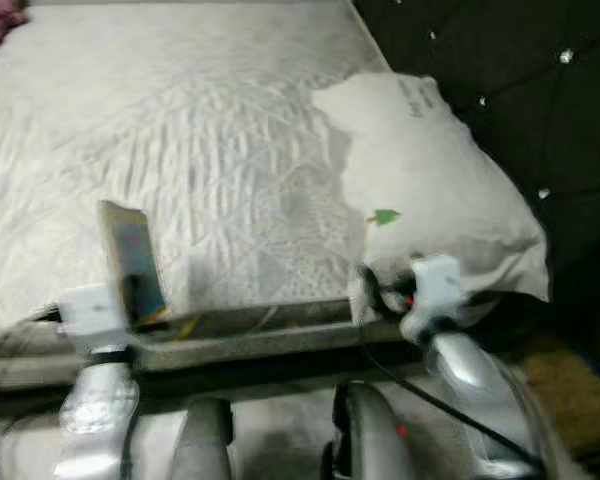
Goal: Clean up the room
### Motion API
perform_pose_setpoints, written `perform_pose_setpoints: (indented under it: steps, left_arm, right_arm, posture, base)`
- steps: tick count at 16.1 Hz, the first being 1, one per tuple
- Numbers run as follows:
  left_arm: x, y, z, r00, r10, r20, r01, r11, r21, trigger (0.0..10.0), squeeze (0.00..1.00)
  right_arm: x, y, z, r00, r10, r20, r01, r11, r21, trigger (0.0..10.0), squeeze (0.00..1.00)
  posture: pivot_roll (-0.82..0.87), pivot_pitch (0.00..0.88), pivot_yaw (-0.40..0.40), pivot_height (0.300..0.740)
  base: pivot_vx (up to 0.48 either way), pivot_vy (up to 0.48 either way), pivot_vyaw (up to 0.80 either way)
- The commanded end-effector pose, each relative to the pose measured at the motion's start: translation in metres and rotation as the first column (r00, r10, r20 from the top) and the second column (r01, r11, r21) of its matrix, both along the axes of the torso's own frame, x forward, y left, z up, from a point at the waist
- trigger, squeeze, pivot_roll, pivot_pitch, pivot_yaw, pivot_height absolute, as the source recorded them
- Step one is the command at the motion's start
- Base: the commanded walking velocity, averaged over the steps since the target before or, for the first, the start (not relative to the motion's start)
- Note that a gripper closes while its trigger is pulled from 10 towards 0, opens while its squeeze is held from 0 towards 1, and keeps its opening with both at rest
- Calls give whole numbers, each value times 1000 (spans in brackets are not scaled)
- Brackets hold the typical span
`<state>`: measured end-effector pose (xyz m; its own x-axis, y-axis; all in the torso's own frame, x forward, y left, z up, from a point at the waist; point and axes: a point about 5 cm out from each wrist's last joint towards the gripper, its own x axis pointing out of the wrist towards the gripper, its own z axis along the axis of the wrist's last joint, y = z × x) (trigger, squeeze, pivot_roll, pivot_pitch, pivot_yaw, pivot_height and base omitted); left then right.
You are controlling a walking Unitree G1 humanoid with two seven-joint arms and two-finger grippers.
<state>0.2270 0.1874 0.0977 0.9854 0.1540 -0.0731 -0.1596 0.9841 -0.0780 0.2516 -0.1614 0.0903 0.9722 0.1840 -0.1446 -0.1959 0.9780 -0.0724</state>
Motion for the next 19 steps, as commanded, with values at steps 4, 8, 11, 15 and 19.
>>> perform_pose_setpoints:
  steps: [4, 8, 11, 15, 19]
  left_arm:
    - [-7, -5, 12, 999, -37, 13, 37, 999, 14, 10000, 0]
    - [0, -10, 13, 990, -138, -16, 137, 990, -16, 10000, 0]
    - [23, -20, 10, 977, -214, -11, 213, 975, -64, 10000, 0]
    - [61, -45, 19, 964, -255, 78, 264, 953, -151, 10000, 0]
    - [86, -76, 25, 939, -315, 137, 340, 906, -251, 10000, 0]
  right_arm:
    - [-8, 4, 10, 1000, 2, 8, -3, 1000, 23, 10000, 0]
    - [-28, 7, 14, 1000, -17, -21, 18, 999, 43, 10000, 0]
    - [-39, 8, 19, 998, -45, -33, 47, 997, 64, 10000, 0]
    - [-47, 0, 26, 997, -59, -41, 61, 996, 57, 10000, 0]
    - [-50, -5, 29, 996, -66, -54, 69, 997, 40, 10000, 0]
  posture:
    - [1, 223, -31, 626]
    - [-35, 281, -10, 626]
    - [-64, 302, -4, 596]
    - [-119, 320, -9, 561]
    - [-131, 316, -14, 561]
  base:
    - [0, 0, 0]
    - [0, 0, 0]
    - [0, 0, 0]
    - [0, 0, 0]
    - [0, 0, 0]
